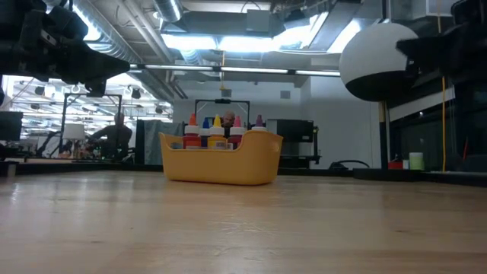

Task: Pick & Place food coloring
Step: Return to Home Position

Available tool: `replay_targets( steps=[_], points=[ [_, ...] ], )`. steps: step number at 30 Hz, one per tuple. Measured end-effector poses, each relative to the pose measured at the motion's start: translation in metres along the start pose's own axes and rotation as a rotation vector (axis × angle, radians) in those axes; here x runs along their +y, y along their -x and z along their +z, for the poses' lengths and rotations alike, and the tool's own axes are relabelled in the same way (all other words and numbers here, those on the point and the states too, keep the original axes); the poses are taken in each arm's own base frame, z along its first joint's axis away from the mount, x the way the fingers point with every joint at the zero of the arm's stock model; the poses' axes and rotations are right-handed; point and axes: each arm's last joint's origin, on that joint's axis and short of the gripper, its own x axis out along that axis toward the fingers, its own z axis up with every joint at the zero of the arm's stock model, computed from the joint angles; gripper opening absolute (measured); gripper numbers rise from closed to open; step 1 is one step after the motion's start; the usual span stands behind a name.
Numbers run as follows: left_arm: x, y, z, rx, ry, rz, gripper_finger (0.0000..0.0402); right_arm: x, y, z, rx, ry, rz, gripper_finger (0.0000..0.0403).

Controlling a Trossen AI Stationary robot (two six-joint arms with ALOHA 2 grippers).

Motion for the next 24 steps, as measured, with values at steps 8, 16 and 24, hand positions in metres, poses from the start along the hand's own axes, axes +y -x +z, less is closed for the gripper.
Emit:
replay_targets(
  steps=[8, 16, 24],
  points=[
    [0.0, 0.0, 0.0, 0.0, 0.0, 0.0, 0.0007, -0.005, 0.001, -0.011, 0.113, 0.0, -0.063, 0.0001],
    [0.0, 0.0, 0.0, 0.0, 0.0, 0.0, 0.001, -0.008, 0.001, -0.012, 0.129, 0.005, -0.07, 0.0005],
    [0.0, 0.0, 0.0, 0.0, 0.0, 0.0, 0.0006, -0.008, 0.001, -0.012, 0.132, 0.055, -0.073, 0.0014]
  ],
)
